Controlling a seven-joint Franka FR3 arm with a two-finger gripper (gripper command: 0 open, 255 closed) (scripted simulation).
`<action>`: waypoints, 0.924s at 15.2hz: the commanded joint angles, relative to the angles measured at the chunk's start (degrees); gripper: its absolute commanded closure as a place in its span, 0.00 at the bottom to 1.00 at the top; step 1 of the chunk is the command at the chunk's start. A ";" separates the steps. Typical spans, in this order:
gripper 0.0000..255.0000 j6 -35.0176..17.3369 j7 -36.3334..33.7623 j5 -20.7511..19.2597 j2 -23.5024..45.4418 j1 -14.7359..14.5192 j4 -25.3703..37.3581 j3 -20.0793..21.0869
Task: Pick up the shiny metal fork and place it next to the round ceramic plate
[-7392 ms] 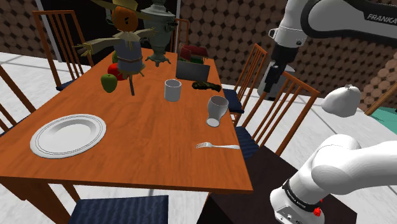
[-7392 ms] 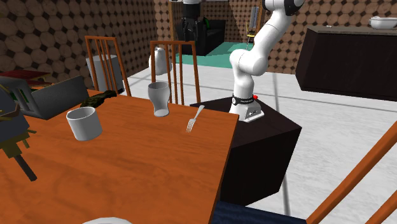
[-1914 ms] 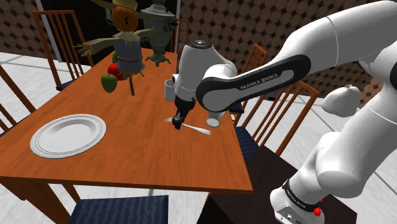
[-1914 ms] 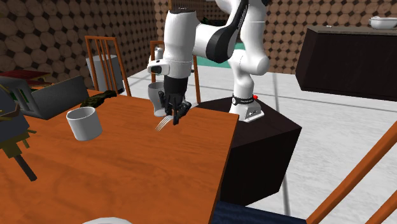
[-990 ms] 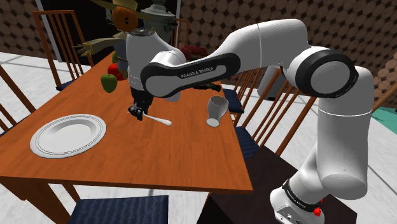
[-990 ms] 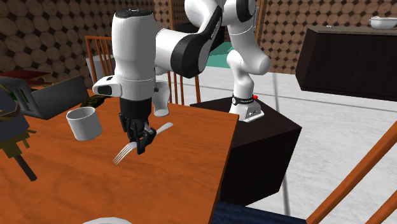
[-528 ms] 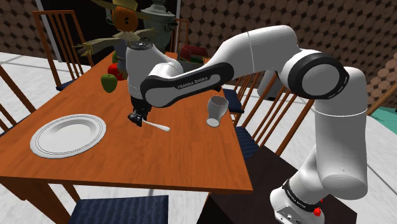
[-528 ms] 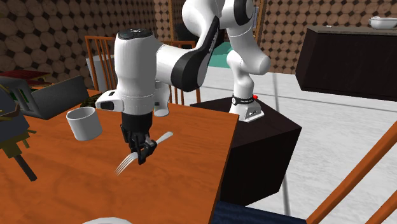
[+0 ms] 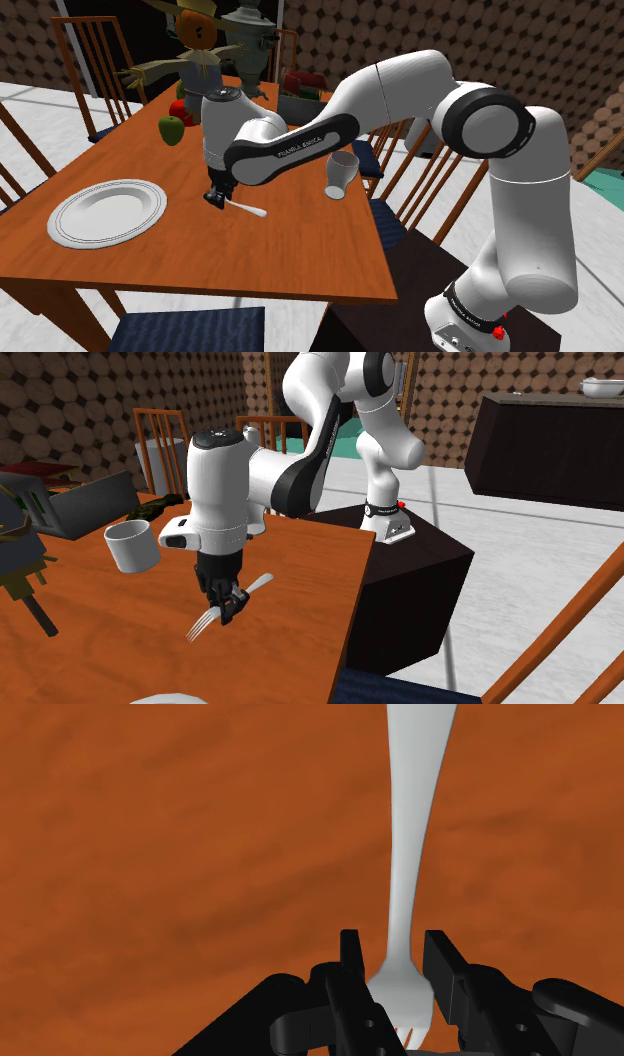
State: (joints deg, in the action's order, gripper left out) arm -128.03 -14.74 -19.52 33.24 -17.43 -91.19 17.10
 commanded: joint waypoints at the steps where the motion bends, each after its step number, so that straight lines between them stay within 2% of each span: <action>1: 1.00 -0.34 -0.13 -0.13 0.30 -0.08 0.01 -0.07; 7: 1.00 -0.34 -0.12 -0.13 0.31 -0.08 0.01 -0.07; 8: 0.00 -0.34 -0.13 -0.13 0.30 -0.08 0.01 -0.07; 14: 0.00 0.89 0.13 0.32 -0.87 0.03 0.09 0.24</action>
State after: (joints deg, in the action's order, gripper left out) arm -127.73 -14.66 -19.41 32.97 -17.42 -91.10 17.18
